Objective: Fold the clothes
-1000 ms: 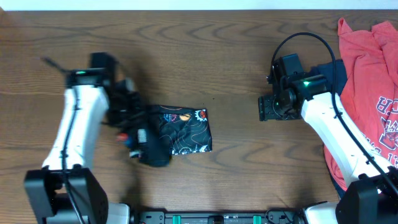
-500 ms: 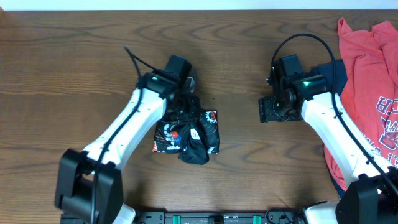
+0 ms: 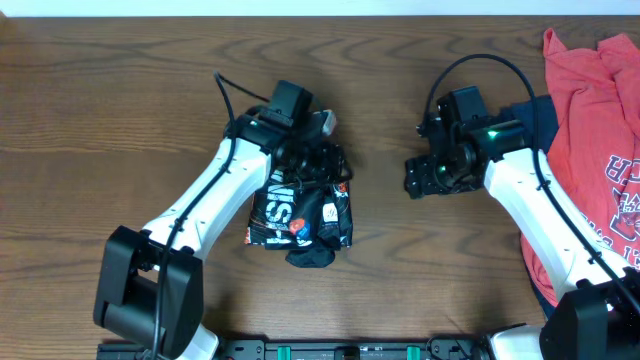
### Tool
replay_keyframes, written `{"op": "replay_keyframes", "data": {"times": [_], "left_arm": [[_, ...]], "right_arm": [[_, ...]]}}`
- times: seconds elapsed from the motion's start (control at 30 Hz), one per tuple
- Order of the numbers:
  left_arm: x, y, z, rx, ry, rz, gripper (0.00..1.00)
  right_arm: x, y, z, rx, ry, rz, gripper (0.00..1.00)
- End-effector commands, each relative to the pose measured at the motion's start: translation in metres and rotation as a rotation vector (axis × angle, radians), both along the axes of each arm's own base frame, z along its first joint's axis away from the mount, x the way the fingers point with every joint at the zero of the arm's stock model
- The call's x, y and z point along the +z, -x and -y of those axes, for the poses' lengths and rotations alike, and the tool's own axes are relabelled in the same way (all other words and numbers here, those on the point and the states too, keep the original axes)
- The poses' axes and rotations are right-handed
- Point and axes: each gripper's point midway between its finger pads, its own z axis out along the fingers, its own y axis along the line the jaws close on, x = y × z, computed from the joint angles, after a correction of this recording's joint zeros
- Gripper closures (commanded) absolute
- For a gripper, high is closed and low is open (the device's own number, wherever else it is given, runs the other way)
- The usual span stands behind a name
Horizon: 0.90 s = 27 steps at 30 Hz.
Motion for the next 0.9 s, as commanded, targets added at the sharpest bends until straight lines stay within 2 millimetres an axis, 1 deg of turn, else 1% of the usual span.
{"op": "replay_keyframes", "data": {"times": [0.0,0.13,0.17,0.3,0.33,0.43,0.5,0.6,0.7,0.73,0.8,0.83,0.87], "left_arm": [[0.045,0.003,0.004,-0.094,0.225,0.044,0.46],[0.039,-0.022,-0.045,0.057,0.152,0.048,0.46],[0.033,-0.031,-0.064,0.116,0.11,0.042,0.46],[0.011,-0.049,-0.125,0.284,-0.069,0.037,0.45],[0.006,-0.05,-0.134,0.306,-0.101,0.036,0.45],[-0.008,-0.051,-0.154,0.349,-0.199,0.034,0.41],[-0.019,-0.048,-0.165,0.368,-0.277,0.025,0.4],[-0.036,-0.04,-0.174,0.375,-0.34,-0.008,0.4],[-0.056,-0.031,-0.179,0.373,-0.379,-0.052,0.4],[-0.063,-0.027,-0.181,0.373,-0.397,-0.07,0.39],[-0.077,-0.02,-0.183,0.367,-0.413,-0.105,0.4],[-0.082,-0.016,-0.183,0.363,-0.416,-0.121,0.4],[-0.089,-0.012,-0.183,0.359,-0.421,-0.141,0.4]], "right_arm": [[0.012,0.008,-0.035,0.149,-0.138,0.009,0.26],[0.014,0.014,-0.062,0.243,-0.172,0.032,0.26],[0.014,0.014,-0.07,0.267,-0.176,0.042,0.26],[0.009,0.017,-0.105,0.358,-0.194,0.081,0.26],[0.006,0.017,-0.113,0.366,-0.194,0.086,0.26],[-0.005,0.018,-0.145,0.396,-0.213,0.1,0.26],[-0.016,0.017,-0.163,0.396,-0.214,0.109,0.26],[-0.034,0.015,-0.183,0.355,-0.187,0.117,0.27],[-0.045,0.02,-0.205,0.375,-0.197,0.129,0.27],[-0.049,0.021,-0.209,0.369,-0.187,0.137,0.28],[-0.057,0.018,-0.21,0.324,-0.136,0.159,0.29],[-0.061,0.017,-0.21,0.308,-0.114,0.166,0.31],[-0.065,0.017,-0.209,0.29,-0.088,0.171,0.35]]}}
